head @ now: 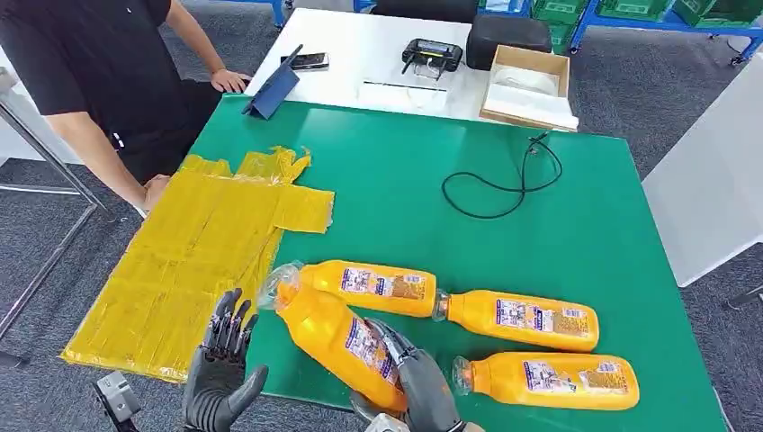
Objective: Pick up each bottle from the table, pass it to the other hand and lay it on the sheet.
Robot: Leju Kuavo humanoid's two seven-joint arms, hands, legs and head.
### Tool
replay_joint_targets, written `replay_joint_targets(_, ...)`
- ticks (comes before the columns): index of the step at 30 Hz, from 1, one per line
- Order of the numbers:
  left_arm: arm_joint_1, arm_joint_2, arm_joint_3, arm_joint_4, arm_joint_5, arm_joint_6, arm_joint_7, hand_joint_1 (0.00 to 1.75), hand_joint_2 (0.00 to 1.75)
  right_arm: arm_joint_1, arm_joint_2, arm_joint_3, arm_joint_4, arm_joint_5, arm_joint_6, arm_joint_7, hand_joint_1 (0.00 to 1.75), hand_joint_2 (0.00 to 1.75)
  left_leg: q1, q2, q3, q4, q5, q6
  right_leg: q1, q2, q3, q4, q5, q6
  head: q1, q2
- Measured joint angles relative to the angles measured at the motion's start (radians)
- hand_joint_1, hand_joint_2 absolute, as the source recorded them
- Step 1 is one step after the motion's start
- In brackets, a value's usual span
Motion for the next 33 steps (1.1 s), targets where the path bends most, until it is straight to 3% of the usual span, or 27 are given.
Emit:
replay_joint_targets(13, -0.004, 0.0, -0.029, 0.014, 0.043, -0.126, 0.019, 0.0, 1.75, 0.005, -0.001, 0.0, -0.025, 0.005, 0.027, -0.003, 1.75, 1.75, 0.0, 0.0, 0.0, 0.0, 0.0, 0.0, 0.0, 0.0, -0.008, 0.0, 0.0, 0.0, 0.0, 0.0)
replay_joint_targets(33, -0.005, 0.011, -0.1, 0.064, 0.148, -0.193, 0.053, 0.0, 1.75, -0.034, -0.002, 0.042, -0.013, 0.067, 0.063, -0.012, 1.75, 1.75, 0.0, 0.0, 0.0, 0.0, 0.0, 0.0, 0.0, 0.0, -0.001, 0.0, 0.0, 0.0, 0.0, 0.0)
